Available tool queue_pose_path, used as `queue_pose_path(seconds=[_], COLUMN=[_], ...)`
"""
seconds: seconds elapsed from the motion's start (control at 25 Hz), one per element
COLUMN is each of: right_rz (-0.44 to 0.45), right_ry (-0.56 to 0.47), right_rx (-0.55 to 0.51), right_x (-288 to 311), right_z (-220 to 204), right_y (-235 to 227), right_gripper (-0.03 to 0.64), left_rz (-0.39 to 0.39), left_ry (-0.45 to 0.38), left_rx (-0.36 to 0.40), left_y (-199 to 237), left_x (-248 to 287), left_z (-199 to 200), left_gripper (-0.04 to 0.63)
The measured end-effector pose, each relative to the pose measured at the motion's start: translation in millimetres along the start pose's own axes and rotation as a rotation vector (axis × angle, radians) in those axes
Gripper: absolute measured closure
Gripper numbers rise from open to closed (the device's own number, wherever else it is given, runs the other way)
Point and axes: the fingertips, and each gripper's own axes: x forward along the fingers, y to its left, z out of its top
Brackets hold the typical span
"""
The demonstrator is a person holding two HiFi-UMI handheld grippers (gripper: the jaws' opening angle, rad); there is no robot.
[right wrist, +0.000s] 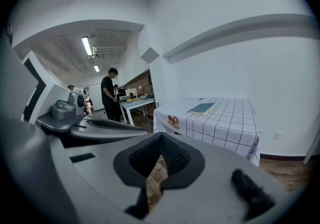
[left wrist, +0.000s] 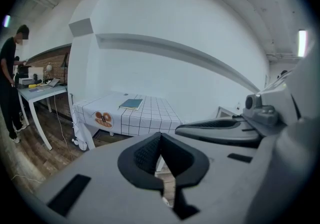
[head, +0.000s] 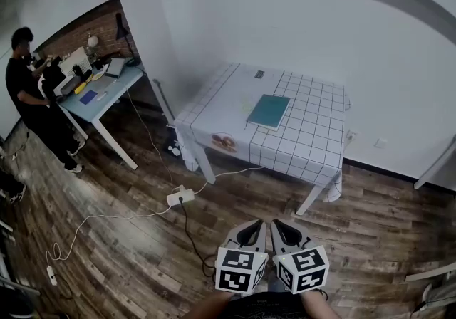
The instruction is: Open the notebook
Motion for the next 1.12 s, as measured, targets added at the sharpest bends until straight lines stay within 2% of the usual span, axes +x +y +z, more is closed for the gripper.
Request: queue_pose_path(seconds=[0.4, 1.12], right_rz=[0.05, 0.134], right_ry=[0.018, 0.032], right_rx=[-0.019, 0.039], right_x=[49, 137], right_z=[21, 63], right_y=[-40, -158], right_gripper=[0.604, 0.604], left_rz=[0.059, 0.13], left_ry=[0.019, 0.094], left_rx=[-0.016, -0.005], left_y=[25, 41], left_x=[53, 187], left_z=[26, 89], left_gripper=[0.584, 0.584])
